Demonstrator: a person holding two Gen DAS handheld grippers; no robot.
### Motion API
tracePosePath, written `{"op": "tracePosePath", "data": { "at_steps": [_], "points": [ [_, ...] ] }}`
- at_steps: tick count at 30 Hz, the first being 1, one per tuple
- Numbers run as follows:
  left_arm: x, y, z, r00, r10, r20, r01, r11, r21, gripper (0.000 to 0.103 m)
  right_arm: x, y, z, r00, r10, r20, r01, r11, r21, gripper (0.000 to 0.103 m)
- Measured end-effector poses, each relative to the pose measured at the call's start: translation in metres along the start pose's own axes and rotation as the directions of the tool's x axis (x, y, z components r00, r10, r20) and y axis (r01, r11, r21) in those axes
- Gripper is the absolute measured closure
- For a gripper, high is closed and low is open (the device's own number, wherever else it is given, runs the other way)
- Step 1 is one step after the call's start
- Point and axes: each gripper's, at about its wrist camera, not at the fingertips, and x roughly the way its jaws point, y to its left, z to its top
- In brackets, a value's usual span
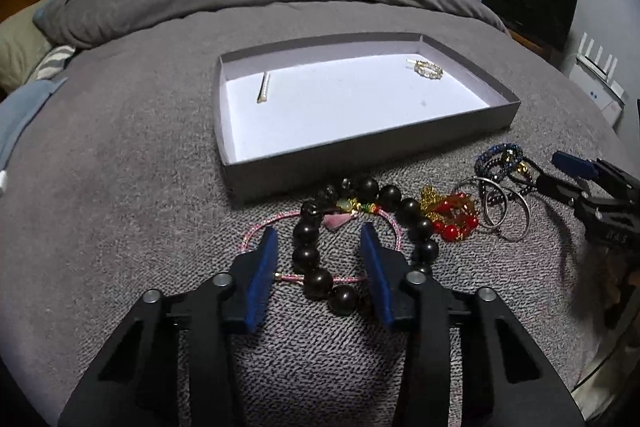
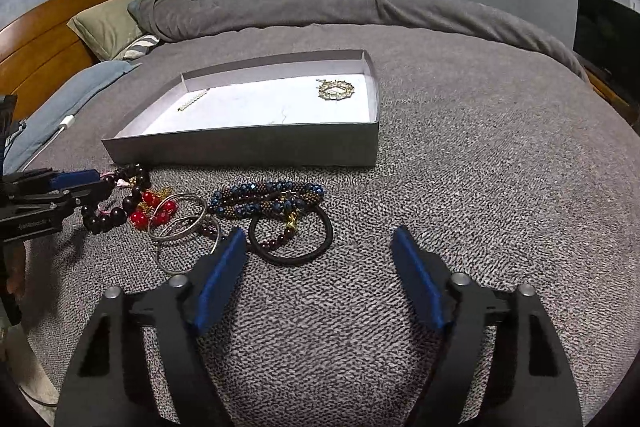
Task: Organize jewelry
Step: 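Grasp the dark bead bracelet with the left tool while the right tool grasps a blue bead bracelet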
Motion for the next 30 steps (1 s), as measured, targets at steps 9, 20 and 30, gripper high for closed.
{"op": "tracePosePath", "data": {
  "at_steps": [9,20,30],
  "points": [
    [0.006,0.008,-0.004,1.000,-0.009,-0.023,0.008,1.000,-0.025,0.075,0.014,0.004,0.022,0.999,0.034,-0.016,-0.034,0.999,0.018,0.060],
    [0.015,0.016,-0.006,0.999,-0.029,-0.040,0.027,0.999,-0.046,0.081,0.040,-0.004,0.038,0.995,0.031,-0.092,-0.024,0.996,0.083,0.077],
    [0.016,0.013,-0.006,0.999,-0.020,-0.027,0.019,1.000,-0.016,0.086,0.038,-0.003,0.034,0.994,0.065,-0.082,-0.057,0.993,0.100,0.096]
  ]
}}
